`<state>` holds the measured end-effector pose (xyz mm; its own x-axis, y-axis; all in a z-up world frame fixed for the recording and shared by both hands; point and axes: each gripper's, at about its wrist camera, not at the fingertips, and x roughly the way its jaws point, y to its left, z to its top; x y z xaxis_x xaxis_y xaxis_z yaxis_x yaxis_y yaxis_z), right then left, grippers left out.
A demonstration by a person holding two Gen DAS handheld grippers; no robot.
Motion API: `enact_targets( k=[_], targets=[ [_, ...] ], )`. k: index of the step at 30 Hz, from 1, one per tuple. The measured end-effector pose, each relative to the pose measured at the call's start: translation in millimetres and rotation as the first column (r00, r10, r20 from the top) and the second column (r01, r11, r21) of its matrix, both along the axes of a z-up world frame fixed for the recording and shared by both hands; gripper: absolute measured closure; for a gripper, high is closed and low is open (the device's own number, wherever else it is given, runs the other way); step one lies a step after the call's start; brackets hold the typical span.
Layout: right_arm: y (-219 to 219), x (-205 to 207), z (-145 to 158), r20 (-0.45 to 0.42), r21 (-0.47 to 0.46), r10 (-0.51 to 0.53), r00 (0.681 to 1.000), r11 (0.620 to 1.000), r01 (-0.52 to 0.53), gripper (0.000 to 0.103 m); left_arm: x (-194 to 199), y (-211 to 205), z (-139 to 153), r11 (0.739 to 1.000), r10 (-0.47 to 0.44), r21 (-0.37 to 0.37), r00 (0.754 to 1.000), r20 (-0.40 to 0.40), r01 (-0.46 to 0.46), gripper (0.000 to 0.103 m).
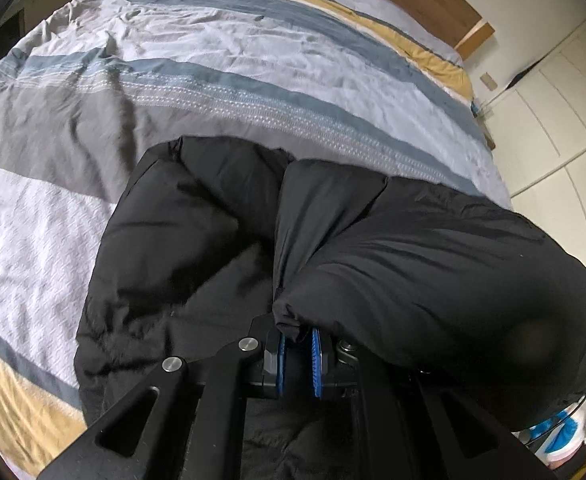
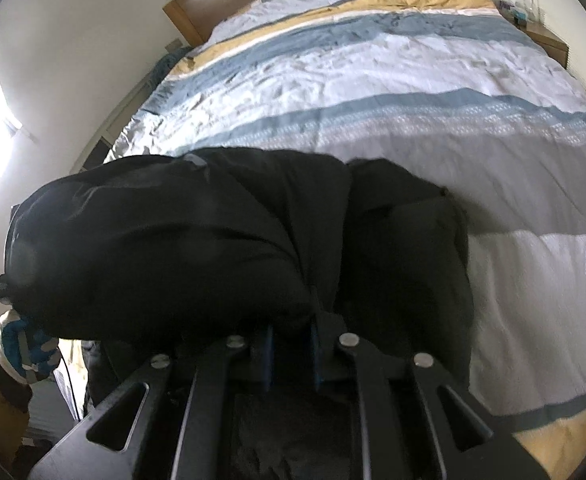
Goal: Fold large clothes
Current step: 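Fold the held coat section over the bundle with the left tool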
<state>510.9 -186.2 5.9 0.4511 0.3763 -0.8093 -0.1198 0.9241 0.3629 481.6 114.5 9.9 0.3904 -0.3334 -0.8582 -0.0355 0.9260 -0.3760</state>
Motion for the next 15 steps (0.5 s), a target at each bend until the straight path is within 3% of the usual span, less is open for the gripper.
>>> enact_targets(
  k=[3,5,7,8,10,15],
  targets=[
    [-5.5,-11.0,2.2,-0.010,-0.009,-0.018,1.000,1.000,0.018,0.088,-9.3,0.5,-1.1,0.998,-0.003,0.058,1.000,-0.029,0.005,0.092],
    [-11.0,-16.3,4.2,-0.017,-0.010,-0.033,0.999,0.999,0.032,0.088,-20.3,5.3,2.3,0.999,0.008,0.052,0.999,-0.048,-0.006,0.090],
    [-17.4,-24.5,8.9,-0.018,-0.015,-0.046,0.999,0.999,0.046,0.086,-33.0,13.4,9.7,0.999,0.032,0.026,0.998,-0.057,-0.031,0.066],
    [-20.7,-29.1,12.5,-0.018,-0.021,-0.052,0.998,0.998,0.052,0.083,-39.2,17.7,14.8,0.999,0.049,0.024,0.997,-0.052,-0.048,0.060],
    [-26.1,-36.4,21.1,-0.011,-0.027,-0.062,0.998,0.998,0.061,0.062,-47.9,23.8,25.6,0.998,0.065,0.012,0.997,-0.037,-0.064,0.058],
    [-22.8,-34.0,54.3,0.036,-0.036,-0.038,0.999,0.999,0.039,0.060,-47.2,20.4,64.7,0.999,0.045,0.007,0.999,0.026,-0.045,0.051]
  ],
)
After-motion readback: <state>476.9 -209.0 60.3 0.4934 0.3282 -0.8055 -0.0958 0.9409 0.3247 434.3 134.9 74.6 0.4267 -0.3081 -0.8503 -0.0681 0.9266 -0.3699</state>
